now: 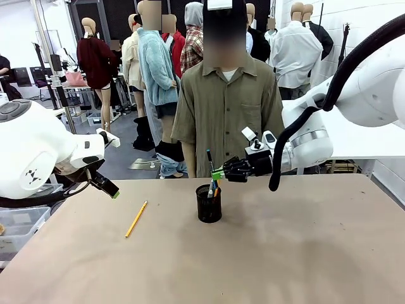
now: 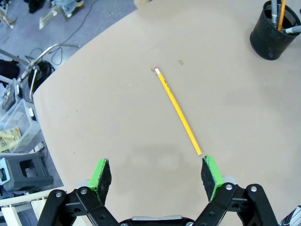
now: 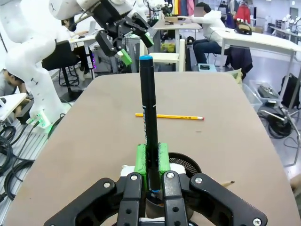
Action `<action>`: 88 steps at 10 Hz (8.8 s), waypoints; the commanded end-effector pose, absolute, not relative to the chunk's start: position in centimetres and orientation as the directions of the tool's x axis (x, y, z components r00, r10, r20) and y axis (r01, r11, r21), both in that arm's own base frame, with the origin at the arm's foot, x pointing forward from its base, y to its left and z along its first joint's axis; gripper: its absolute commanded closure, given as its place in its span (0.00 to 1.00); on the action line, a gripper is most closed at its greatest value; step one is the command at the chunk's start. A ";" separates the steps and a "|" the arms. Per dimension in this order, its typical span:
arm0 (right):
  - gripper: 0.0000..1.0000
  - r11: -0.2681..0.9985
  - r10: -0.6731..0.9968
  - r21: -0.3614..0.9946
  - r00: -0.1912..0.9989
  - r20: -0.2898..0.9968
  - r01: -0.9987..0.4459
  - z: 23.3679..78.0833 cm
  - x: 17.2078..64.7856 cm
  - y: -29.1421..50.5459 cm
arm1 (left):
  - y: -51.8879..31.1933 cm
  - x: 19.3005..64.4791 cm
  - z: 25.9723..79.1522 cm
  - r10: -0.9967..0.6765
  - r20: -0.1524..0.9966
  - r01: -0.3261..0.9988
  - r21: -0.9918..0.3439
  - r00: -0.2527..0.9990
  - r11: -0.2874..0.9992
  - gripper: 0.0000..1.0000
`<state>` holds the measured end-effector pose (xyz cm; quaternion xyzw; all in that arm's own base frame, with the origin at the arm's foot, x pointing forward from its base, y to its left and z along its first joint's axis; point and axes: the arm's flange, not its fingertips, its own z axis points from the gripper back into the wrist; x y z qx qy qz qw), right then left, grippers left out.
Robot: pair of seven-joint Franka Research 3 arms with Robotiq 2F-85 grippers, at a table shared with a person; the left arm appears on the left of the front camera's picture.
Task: Place the pens into the pen holder.
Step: Pick up a writing instrument from the table and place it into the Pen holder.
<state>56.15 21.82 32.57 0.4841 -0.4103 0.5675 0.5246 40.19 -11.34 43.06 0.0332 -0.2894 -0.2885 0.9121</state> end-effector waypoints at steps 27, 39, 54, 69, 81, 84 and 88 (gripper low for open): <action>0.00 -0.063 0.193 -0.188 -0.197 0.961 -0.980 37.2 49.4 13.0 | -11.2 40.1 42.8 -0.544 0.516 0.503 0.231 0.662 0.833 0.00; 0.00 0.241 0.243 -0.109 -0.049 0.969 -0.964 37.1 44.0 -0.5 | -16.0 44.0 42.1 -0.503 0.496 0.455 0.225 0.707 0.862 0.00; 0.00 0.241 0.243 -0.109 -0.049 0.969 -0.964 37.1 44.0 -0.5 | -18.1 48.4 31.4 -0.414 0.335 0.404 0.103 0.847 0.909 0.00; 0.00 0.241 0.243 -0.109 -0.049 0.969 -0.964 37.1 44.0 -0.5 | -16.3 53.1 29.4 -0.385 0.225 0.391 0.020 0.895 0.920 0.70; 0.00 0.241 0.243 -0.109 -0.049 0.969 -0.964 37.1 44.0 -0.5 | -17.6 52.4 28.7 -0.367 0.175 0.370 0.020 0.913 0.929 1.00; 0.00 0.241 0.243 -0.109 -0.049 0.969 -0.964 37.1 44.0 -0.5 | -17.6 50.1 32.6 -0.415 0.290 0.434 -0.003 0.862 0.901 1.00; 0.00 0.241 0.243 -0.109 -0.049 0.969 -0.964 37.1 44.0 -0.5 | -17.0 47.4 39.2 -0.587 0.418 0.669 -0.070 0.693 0.740 1.00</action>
